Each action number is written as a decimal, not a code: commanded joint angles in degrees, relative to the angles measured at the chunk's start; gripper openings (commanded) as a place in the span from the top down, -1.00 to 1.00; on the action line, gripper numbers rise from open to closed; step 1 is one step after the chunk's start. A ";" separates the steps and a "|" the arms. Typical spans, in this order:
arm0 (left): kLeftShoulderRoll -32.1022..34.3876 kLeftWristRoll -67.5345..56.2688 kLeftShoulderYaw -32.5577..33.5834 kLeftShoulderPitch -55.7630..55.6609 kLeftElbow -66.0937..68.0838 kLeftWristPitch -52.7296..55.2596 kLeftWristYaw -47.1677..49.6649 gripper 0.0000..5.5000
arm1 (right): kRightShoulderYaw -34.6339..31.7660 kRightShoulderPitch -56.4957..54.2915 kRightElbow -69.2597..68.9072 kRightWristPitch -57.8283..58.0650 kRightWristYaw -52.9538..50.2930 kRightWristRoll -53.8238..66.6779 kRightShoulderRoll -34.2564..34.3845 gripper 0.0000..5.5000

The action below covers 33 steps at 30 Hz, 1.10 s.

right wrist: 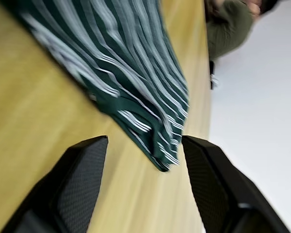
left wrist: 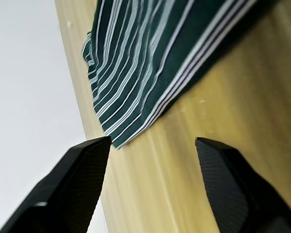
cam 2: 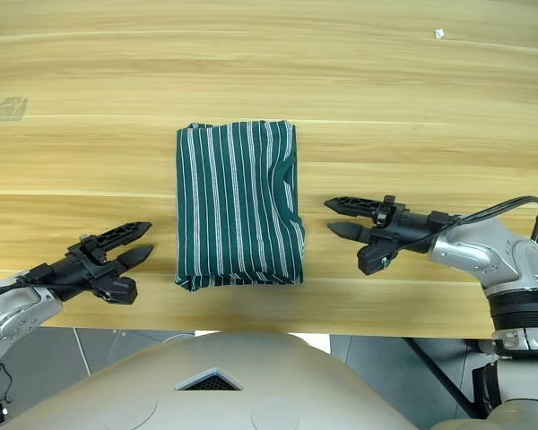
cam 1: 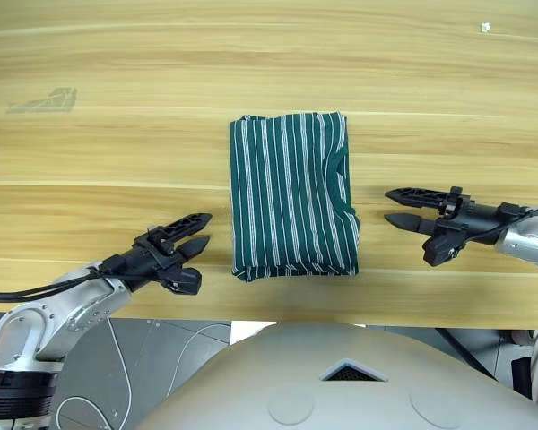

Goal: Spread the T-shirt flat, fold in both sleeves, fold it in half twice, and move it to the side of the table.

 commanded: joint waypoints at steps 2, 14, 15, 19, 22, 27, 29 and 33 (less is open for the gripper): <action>-0.79 2.35 -7.65 -5.47 1.91 -1.80 -1.21 -0.17 | 6.65 0.46 1.34 0.51 2.37 -0.22 0.67 -0.03; 4.16 2.53 -13.71 -1.31 -0.29 -2.39 -4.35 -0.17 | 14.51 3.68 -1.22 1.99 4.01 4.00 -0.52 -0.03; 4.61 2.59 -13.73 -1.07 -0.46 -2.24 -4.33 -0.17 | 14.81 3.88 -1.46 2.21 4.07 4.31 -0.57 -0.03; 4.99 4.04 -14.66 -2.44 0.86 -1.71 -3.62 -0.17 | 15.67 3.79 -1.52 3.18 4.51 6.03 -0.42 -0.03; 5.18 4.62 -15.48 -3.51 1.72 -1.70 -3.52 -0.17 | 15.89 3.58 -1.77 3.84 5.10 7.02 -0.91 -0.03; 5.81 4.70 -17.07 -4.87 2.46 -2.17 -3.62 0.05 | 16.23 4.03 -2.34 4.63 5.82 7.44 -0.92 0.28; 5.76 4.46 -17.64 -5.35 2.47 -2.19 -3.83 0.15 | 16.36 3.98 -2.26 4.72 5.94 7.46 -0.82 0.39; 6.33 3.65 -17.81 -5.02 1.84 -1.97 -3.85 0.38 | 16.47 4.24 -2.16 5.56 6.62 8.13 -0.78 0.63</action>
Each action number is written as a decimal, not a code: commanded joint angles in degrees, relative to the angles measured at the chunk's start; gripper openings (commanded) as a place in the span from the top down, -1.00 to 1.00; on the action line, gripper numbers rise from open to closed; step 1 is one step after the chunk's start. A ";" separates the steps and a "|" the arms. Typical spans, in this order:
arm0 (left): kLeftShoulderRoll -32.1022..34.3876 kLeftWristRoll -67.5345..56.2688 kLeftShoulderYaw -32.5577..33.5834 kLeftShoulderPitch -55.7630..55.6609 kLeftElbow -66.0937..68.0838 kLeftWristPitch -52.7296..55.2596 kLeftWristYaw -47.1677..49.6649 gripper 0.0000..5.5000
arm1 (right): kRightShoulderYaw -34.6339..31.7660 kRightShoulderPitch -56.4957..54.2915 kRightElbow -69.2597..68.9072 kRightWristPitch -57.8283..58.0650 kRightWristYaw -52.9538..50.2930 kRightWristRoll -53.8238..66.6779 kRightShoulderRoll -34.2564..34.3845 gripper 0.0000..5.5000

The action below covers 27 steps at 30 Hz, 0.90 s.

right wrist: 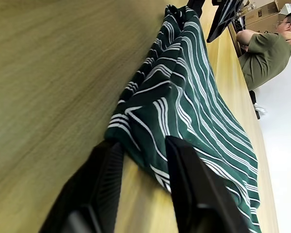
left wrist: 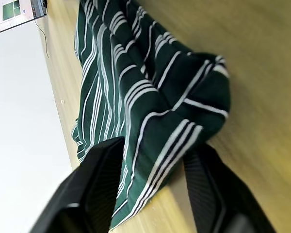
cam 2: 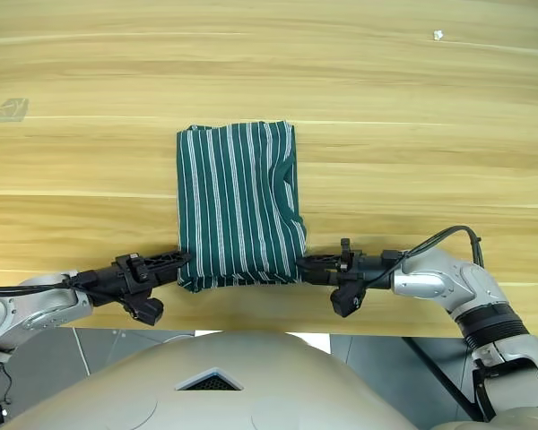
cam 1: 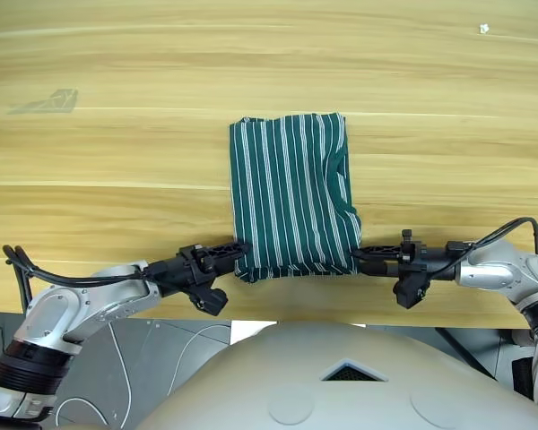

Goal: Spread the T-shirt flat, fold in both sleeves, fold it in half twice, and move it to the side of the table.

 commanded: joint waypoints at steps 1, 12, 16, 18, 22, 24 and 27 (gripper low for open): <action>1.59 3.57 -2.67 2.03 1.95 0.92 -3.95 0.45 | 0.68 0.67 -0.01 1.76 1.62 -0.42 -0.76 0.71; 0.44 -10.80 -3.61 2.94 0.93 3.18 -7.57 0.97 | 3.81 2.36 -5.14 13.56 8.82 20.39 0.30 1.00; 0.85 -22.51 -2.92 4.25 -1.06 6.00 -11.80 0.97 | 3.88 4.62 -14.98 31.88 19.09 41.58 -2.59 1.00; 1.18 -30.82 -1.90 5.21 -3.30 10.52 -15.40 0.97 | 2.68 5.87 -21.00 42.58 24.77 51.73 -5.90 1.00; 3.70 -50.33 2.30 8.95 -9.82 21.05 -22.92 0.97 | -4.40 7.26 -30.62 60.41 33.60 72.44 -12.30 1.00; 5.15 -62.39 7.12 11.80 -13.99 25.67 -25.76 0.97 | -8.26 7.03 -33.00 66.17 35.68 79.50 -12.88 1.00; 7.42 -75.19 14.40 17.05 -17.26 30.40 -32.73 0.97 | -11.87 8.52 -34.73 70.26 37.51 81.03 -12.45 1.00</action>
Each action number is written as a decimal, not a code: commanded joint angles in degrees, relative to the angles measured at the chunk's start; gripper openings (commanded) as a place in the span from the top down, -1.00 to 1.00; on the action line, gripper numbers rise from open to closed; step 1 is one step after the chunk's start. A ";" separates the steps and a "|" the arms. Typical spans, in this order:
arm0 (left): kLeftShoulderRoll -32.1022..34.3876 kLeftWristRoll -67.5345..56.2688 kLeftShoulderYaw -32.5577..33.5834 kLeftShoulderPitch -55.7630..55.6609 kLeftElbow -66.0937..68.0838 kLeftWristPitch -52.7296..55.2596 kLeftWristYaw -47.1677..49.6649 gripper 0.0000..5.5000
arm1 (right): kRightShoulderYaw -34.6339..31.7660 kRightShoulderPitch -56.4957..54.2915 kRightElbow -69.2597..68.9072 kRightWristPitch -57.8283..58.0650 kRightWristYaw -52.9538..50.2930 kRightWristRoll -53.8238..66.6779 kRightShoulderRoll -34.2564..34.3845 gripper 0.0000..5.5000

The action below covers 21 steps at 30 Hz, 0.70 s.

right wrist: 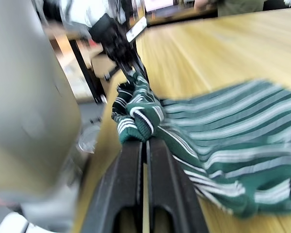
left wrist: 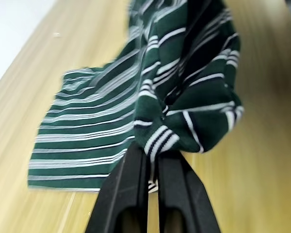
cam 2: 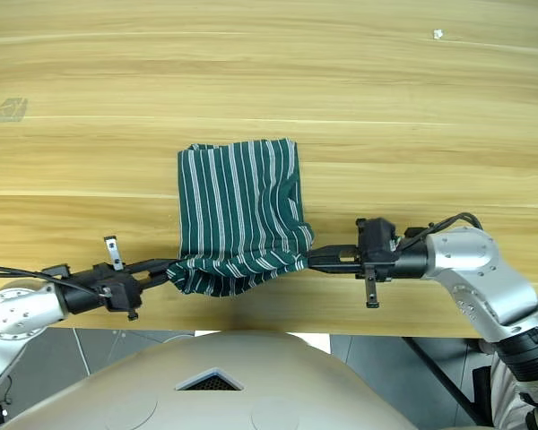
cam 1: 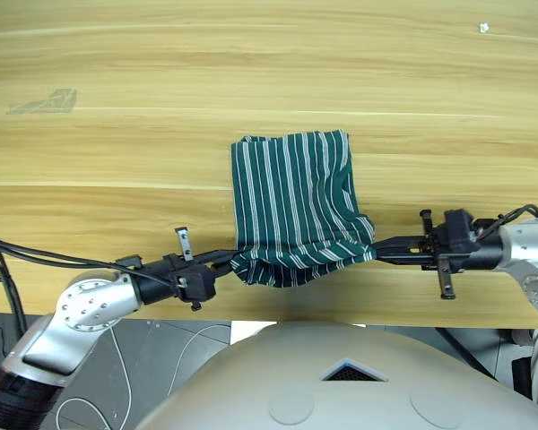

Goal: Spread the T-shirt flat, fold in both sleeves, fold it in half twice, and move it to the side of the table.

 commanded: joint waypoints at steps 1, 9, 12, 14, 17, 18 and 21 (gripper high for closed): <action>3.67 -13.23 8.68 7.23 -3.73 5.30 -9.10 0.97 | -4.68 1.65 -2.97 5.42 2.48 2.14 -0.33 1.00; -1.75 -22.69 14.88 10.96 -4.95 11.17 -17.97 0.97 | -9.96 2.90 -2.49 8.81 4.82 -3.40 3.24 1.00; -5.04 -18.20 12.25 2.49 -1.15 13.97 -14.71 0.97 | -8.63 -2.97 1.75 8.25 3.49 -9.28 7.82 1.00; -8.52 -12.95 8.60 -4.62 3.14 15.58 -11.39 0.97 | -7.11 -8.58 6.09 7.09 0.65 -14.37 13.04 1.00; -13.08 -10.21 6.25 -11.09 6.96 17.30 -8.17 0.97 | -4.67 -17.03 13.68 5.14 -1.80 -21.70 19.94 1.00; -14.62 -9.05 5.91 -13.04 8.56 17.73 -6.82 0.97 | -4.02 -20.01 16.98 4.36 -2.52 -23.93 22.29 1.00; -18.52 -5.78 4.90 -17.87 12.41 18.01 -3.35 0.97 | -2.59 -25.96 25.20 1.69 -2.92 -29.05 26.93 1.00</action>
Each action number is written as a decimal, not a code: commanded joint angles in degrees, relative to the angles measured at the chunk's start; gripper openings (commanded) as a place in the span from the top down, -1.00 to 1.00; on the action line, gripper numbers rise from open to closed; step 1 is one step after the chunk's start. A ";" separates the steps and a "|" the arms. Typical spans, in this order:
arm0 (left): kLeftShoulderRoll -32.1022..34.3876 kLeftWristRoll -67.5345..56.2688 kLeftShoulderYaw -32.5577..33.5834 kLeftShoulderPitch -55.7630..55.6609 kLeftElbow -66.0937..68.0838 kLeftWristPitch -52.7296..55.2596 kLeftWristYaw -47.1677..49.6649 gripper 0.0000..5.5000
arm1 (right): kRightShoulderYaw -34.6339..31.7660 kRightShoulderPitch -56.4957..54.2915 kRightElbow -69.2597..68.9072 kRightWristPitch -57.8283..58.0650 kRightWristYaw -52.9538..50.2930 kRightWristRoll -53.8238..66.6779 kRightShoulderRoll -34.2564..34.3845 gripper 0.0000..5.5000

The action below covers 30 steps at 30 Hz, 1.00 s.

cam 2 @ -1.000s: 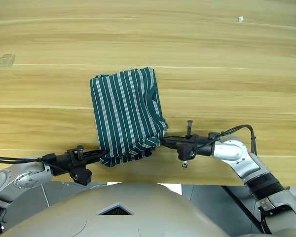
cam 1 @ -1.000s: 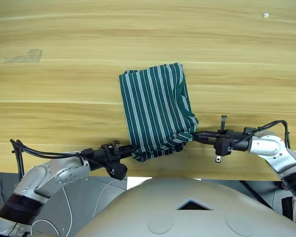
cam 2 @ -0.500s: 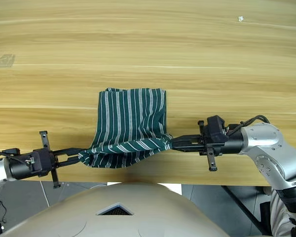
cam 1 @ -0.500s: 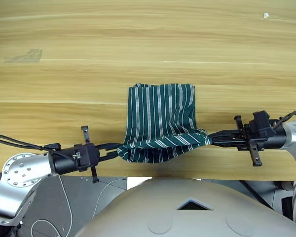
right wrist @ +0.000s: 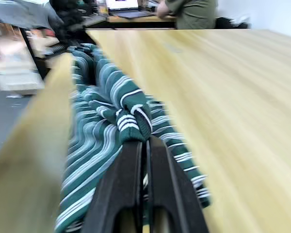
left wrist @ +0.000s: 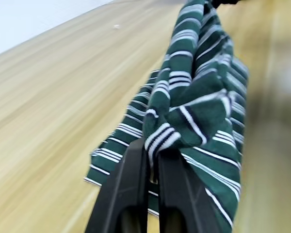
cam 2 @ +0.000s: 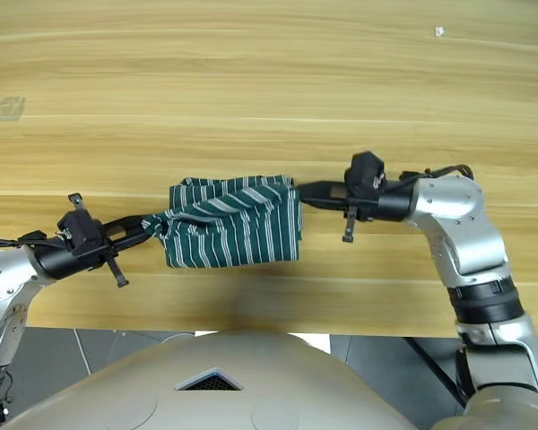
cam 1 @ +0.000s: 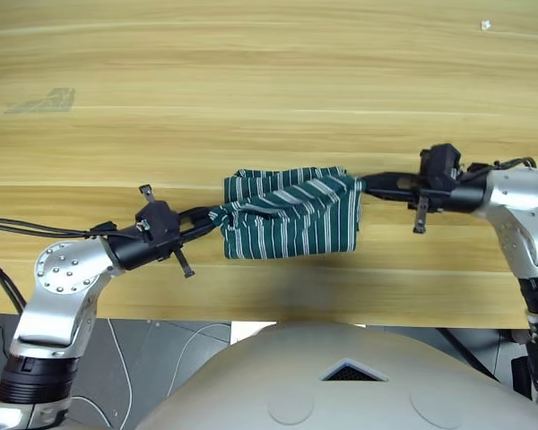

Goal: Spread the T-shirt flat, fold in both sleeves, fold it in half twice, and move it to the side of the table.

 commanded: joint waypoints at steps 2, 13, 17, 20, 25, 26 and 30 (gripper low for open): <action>-5.34 4.82 -1.49 -6.47 4.76 1.28 4.69 0.97 | 1.42 -7.89 10.79 -3.38 0.11 -6.70 5.82 1.00; -11.09 6.42 -1.29 -11.07 8.91 4.75 7.72 0.72 | 0.10 -6.15 13.72 -5.33 3.46 -9.73 6.77 1.00; -14.05 6.81 -0.52 -12.81 10.71 4.65 10.66 0.50 | -1.08 -6.04 15.15 -4.41 0.74 -11.23 7.54 0.89; -15.49 5.84 0.95 -13.51 11.35 4.89 12.12 0.32 | -2.58 -6.88 18.59 -5.79 -5.46 -14.08 9.47 0.71; -17.53 5.50 2.05 -12.32 11.98 4.22 12.76 0.06 | -1.58 -6.40 21.94 -7.76 -10.19 -19.88 9.90 0.51; -18.19 5.43 2.42 -11.71 12.11 3.73 13.05 0.00 | -1.00 -6.51 23.01 -8.75 -11.82 -22.21 9.73 0.51; -20.27 5.16 3.36 -10.73 12.17 2.85 13.71 -0.21 | -1.03 -6.84 24.72 -11.56 -13.29 -24.55 10.82 0.51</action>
